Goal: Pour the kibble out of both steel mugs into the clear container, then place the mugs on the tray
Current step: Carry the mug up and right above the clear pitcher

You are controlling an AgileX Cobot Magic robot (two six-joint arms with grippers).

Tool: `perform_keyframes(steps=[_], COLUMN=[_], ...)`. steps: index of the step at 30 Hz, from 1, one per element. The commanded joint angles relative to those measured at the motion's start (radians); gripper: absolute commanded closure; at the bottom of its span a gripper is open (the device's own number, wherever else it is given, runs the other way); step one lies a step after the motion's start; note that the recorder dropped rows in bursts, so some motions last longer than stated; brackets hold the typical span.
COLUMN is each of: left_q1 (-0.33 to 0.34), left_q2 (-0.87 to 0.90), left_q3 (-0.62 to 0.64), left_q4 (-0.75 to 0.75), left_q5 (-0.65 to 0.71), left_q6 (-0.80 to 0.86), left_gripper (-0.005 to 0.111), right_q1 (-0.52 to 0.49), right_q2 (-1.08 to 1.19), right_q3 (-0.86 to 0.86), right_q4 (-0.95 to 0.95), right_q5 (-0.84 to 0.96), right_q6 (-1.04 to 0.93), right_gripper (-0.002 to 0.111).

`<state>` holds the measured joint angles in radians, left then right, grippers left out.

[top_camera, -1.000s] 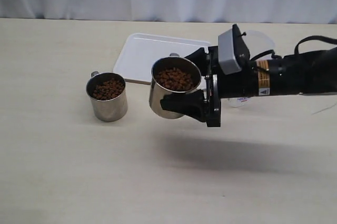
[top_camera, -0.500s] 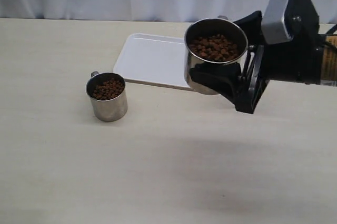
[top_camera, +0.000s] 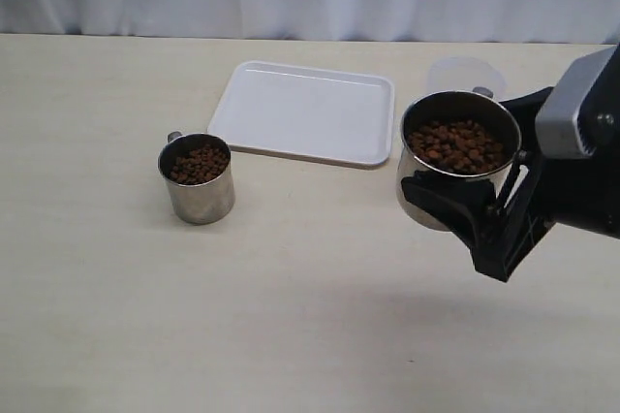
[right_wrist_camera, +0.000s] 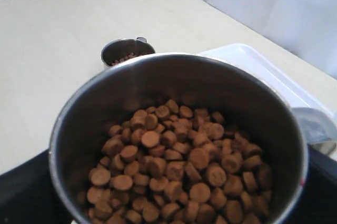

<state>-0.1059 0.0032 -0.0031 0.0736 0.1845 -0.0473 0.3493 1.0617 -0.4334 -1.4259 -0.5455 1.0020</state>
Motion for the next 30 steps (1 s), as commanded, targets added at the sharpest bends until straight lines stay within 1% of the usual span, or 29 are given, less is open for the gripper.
perform_keyframes(steps=[1, 6, 10, 17, 22, 30], left_q1=[-0.005, -0.005, -0.005, -0.005, -0.005, -0.005], left_q2=[-0.003, -0.003, -0.003, -0.003, -0.003, -0.003], left_q3=[0.003, 0.003, 0.003, 0.003, 0.003, 0.003], left_q4=[-0.002, -0.002, -0.002, -0.002, -0.002, -0.002], left_q5=[-0.003, -0.003, -0.003, -0.003, -0.003, -0.01], left_q6=[-0.003, -0.003, -0.003, -0.003, -0.003, -0.003], left_gripper=[0.107, 0.107, 0.107, 0.107, 0.107, 0.107], right_q1=[0.002, 0.002, 0.002, 0.002, 0.002, 0.002], right_q2=[-0.011, -0.011, -0.022, -0.029, -0.029, -0.029], right_q3=[-0.002, -0.002, -0.005, -0.053, -0.09, -0.101], right_q4=[0.027, 0.029, 0.036, 0.03, 0.028, 0.028], right_q5=[0.005, 0.128, 0.27, 0.439, 0.444, 0.448], right_q6=[0.027, 0.06, 0.06, 0.062, 0.049, -0.003], right_gripper=[0.104, 0.104, 0.104, 0.104, 0.104, 0.104])
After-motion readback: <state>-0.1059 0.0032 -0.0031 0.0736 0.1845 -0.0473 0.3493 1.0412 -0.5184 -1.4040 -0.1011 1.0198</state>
